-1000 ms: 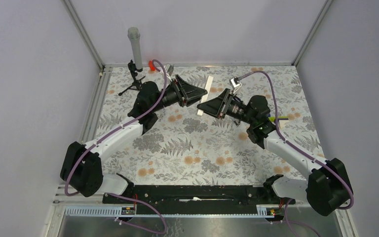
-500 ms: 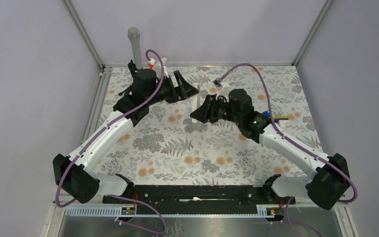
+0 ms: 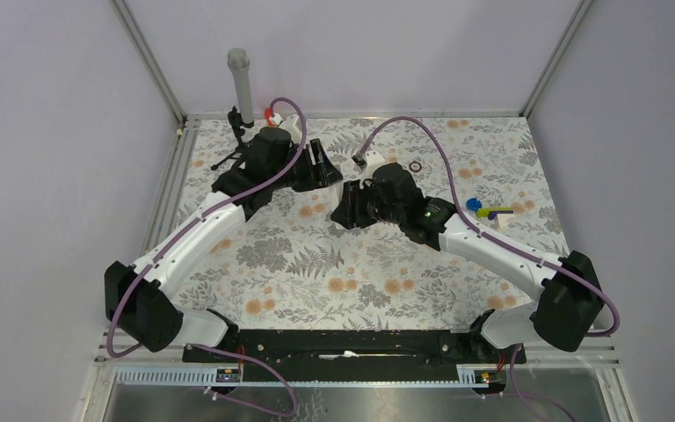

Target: Load the batteries into the remote control

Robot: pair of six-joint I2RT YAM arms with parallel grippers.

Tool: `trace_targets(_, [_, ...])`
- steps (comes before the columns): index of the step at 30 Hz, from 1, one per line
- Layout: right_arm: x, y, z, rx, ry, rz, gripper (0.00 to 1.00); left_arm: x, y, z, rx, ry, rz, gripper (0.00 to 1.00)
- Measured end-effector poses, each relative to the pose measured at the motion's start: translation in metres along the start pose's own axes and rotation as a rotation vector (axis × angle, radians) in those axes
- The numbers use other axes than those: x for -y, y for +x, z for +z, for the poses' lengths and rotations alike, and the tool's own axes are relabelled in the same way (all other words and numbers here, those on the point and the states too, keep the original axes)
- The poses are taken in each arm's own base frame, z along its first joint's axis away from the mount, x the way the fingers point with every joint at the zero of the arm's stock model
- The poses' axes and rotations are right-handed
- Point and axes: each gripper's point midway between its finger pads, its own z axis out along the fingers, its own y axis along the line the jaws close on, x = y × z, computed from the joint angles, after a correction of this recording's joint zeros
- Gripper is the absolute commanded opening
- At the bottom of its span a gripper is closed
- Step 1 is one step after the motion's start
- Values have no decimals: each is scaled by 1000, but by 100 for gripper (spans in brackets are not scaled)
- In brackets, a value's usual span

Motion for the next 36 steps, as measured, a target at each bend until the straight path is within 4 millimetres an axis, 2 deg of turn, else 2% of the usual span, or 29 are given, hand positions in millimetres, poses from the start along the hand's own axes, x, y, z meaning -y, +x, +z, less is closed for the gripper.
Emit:
trace_targets(4, [-3,2,0,-4,-7,-15,21,-14,14,11,-55,-46,-16,47])
trace_targets(7, [-4,3,0,-7,-11,-21,23,-17,18,14,-73,-56,-27,42])
trace_targets(12, [-3,4,3,-13,-8,-18,24,-7,19,14,-83,-2,-59,12])
trace_targets(13, [-3,5,5,-16,-6,-14,26,-3,19,14,-84,21,-73,6])
trace_targets(14, [-2,5,7,-17,-4,-9,36,-3,19,15,-85,32,-77,1])
trace_targets(17, [-2,7,8,-23,-5,-3,84,-9,21,14,-94,46,-111,0])
trace_targets(18, [-4,7,8,-24,-9,-1,94,-12,22,14,-101,47,-112,0])
trace_targets(19, [-5,7,8,-24,-11,4,98,-15,22,12,-104,45,-116,0])
trace_targets(23, [-14,-5,0,30,-45,31,100,-27,16,-1,-92,51,-132,0])
trace_targets(27, [-33,-28,-32,155,-117,111,100,-29,-5,-25,-20,100,-153,0])
trace_targets(30, [-47,-49,-57,283,-194,217,100,-20,-20,-44,64,175,-182,0])
trace_targets(32, [-51,-54,-68,352,-251,305,99,-9,-25,-54,104,236,-199,0])
trace_targets(33, [-51,-54,-71,388,-283,380,99,-2,-27,-59,123,276,-212,0])
trace_targets(36, [-50,-51,-67,394,-308,457,97,11,-30,-69,155,350,-246,0])
